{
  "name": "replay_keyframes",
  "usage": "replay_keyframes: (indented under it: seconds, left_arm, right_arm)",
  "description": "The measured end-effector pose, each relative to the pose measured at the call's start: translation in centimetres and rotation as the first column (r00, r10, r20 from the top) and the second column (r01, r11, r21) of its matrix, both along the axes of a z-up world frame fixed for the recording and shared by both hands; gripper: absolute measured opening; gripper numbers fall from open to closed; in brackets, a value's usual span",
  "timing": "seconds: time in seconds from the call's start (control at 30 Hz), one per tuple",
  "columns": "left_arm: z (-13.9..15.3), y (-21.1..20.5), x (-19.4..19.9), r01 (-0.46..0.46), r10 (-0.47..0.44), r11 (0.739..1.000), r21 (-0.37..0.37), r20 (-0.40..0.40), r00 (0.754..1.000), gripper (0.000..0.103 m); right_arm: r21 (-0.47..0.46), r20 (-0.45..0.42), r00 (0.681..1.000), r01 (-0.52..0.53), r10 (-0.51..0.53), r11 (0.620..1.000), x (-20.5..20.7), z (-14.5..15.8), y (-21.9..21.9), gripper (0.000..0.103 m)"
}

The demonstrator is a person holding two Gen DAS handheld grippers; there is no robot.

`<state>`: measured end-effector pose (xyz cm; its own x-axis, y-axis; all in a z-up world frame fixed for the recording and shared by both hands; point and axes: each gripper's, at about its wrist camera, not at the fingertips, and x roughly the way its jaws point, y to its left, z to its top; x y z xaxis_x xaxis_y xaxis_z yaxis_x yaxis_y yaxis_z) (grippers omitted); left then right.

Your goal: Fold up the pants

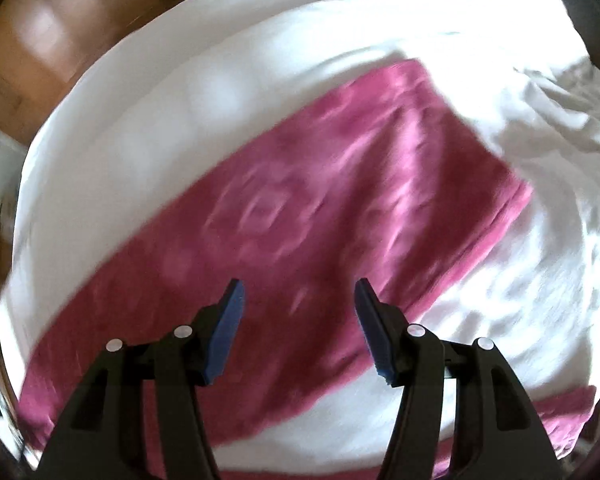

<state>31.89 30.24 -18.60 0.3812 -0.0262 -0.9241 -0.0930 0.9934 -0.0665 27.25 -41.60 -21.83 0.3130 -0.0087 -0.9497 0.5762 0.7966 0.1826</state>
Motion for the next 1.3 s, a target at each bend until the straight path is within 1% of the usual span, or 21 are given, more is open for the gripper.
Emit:
replay_keyframes:
  seconds: [0.13, 0.2, 0.23, 0.3, 0.37, 0.5, 0.7, 0.73, 0.77, 0.8, 0.83, 0.87, 0.9, 1.03, 1.07, 1.13, 1.3]
  left_arm:
    - [0.7, -1.0, -2.6, 0.010, -0.010, 1.000, 0.009, -0.009, 1.000, 0.013]
    - [0.9, -1.9, -3.3, 0.019, -0.019, 0.999, 0.028, -0.014, 1.000, 0.013]
    - [0.7, -1.7, -3.3, 0.021, -0.021, 0.999, 0.032, -0.015, 1.000, 0.013]
    - [0.7, -1.8, -3.4, 0.020, -0.020, 0.999, 0.039, -0.021, 1.000, 0.013]
    - [0.8, -2.2, -3.5, 0.016, -0.015, 0.999, 0.045, -0.025, 1.000, 0.013]
    - [1.4, -2.6, -4.1, 0.012, -0.011, 0.998, 0.055, -0.027, 1.000, 0.013]
    - [1.9, -3.2, -4.7, 0.022, -0.021, 0.998, 0.066, -0.020, 1.000, 0.013]
    - [1.9, -3.1, -4.9, 0.020, -0.019, 0.998, 0.064, -0.019, 1.000, 0.013]
    - [1.8, -2.9, -5.0, 0.018, -0.017, 0.998, 0.062, -0.018, 1.000, 0.013]
    - [1.8, -2.7, -5.1, 0.016, -0.015, 0.998, 0.063, -0.017, 1.000, 0.013]
    - [1.8, -2.6, -5.1, 0.015, -0.014, 0.998, 0.064, -0.017, 1.000, 0.013]
    - [1.7, -2.5, -5.0, 0.014, -0.013, 0.998, 0.065, -0.017, 1.000, 0.013]
    - [1.7, -2.3, -5.0, 0.014, -0.013, 0.998, 0.067, -0.015, 1.000, 0.013]
    - [2.1, -1.9, -4.5, 0.013, -0.013, 0.997, 0.073, 0.004, 1.000, 0.013]
    - [2.3, -1.8, -4.4, 0.013, -0.014, 0.997, 0.075, 0.009, 1.000, 0.013]
    - [2.8, -1.7, -4.3, 0.019, -0.021, 0.997, 0.078, 0.023, 1.000, 0.013]
    - [4.3, -1.6, -4.4, 0.043, -0.048, 0.996, 0.083, 0.055, 0.997, 0.013]
  right_arm:
    - [0.039, 0.007, 0.996, 0.094, -0.094, 0.995, 3.4, 0.3, -4.6, 0.059]
    - [0.060, 0.006, 0.991, 0.137, -0.137, 0.989, 5.0, 0.2, -6.1, 0.059]
    - [0.087, 0.006, 0.987, 0.161, -0.162, 0.983, 6.0, -0.1, -6.6, 0.059]
    - [0.107, -0.001, 0.981, 0.193, -0.194, 0.975, 7.7, -0.5, -7.7, 0.059]
    - [0.121, -0.016, 0.979, 0.205, -0.204, 0.971, 9.7, -1.0, -8.7, 0.059]
    - [0.083, -0.088, 0.976, 0.209, -0.201, 0.974, 12.9, -2.7, -9.1, 0.059]
    - [0.046, -0.166, 0.967, 0.202, -0.192, 0.978, 15.5, -4.6, -9.5, 0.058]
    - [0.019, -0.180, 0.968, 0.184, -0.177, 0.983, 15.9, -4.7, -9.3, 0.052]
    - [-0.006, -0.194, 0.966, 0.172, -0.170, 0.985, 16.3, -4.6, -9.2, 0.040]
    - [-0.037, -0.212, 0.963, 0.163, -0.167, 0.986, 16.5, -4.6, -8.5, 0.023]
    - [-0.063, -0.229, 0.958, 0.160, -0.170, 0.985, 16.3, -4.5, -8.5, 0.016]
    - [-0.061, -0.230, 0.958, 0.162, -0.172, 0.985, 16.1, -4.4, -8.6, 0.009]
    - [-0.052, -0.226, 0.959, 0.166, -0.174, 0.985, 15.5, -4.2, -8.7, 0.007]
    - [-0.029, -0.178, 0.967, 0.180, -0.182, 0.983, 13.8, -2.1, -9.5, 0.006]
    - [-0.023, -0.163, 0.969, 0.184, -0.185, 0.983, 14.4, -1.7, -10.5, 0.006]
    - [-0.009, -0.133, 0.972, 0.193, -0.192, 0.981, 13.6, -0.4, -11.0, 0.005]
    - [0.026, -0.050, 0.971, 0.235, -0.233, 0.972, 9.6, 3.8, -12.2, 0.005]
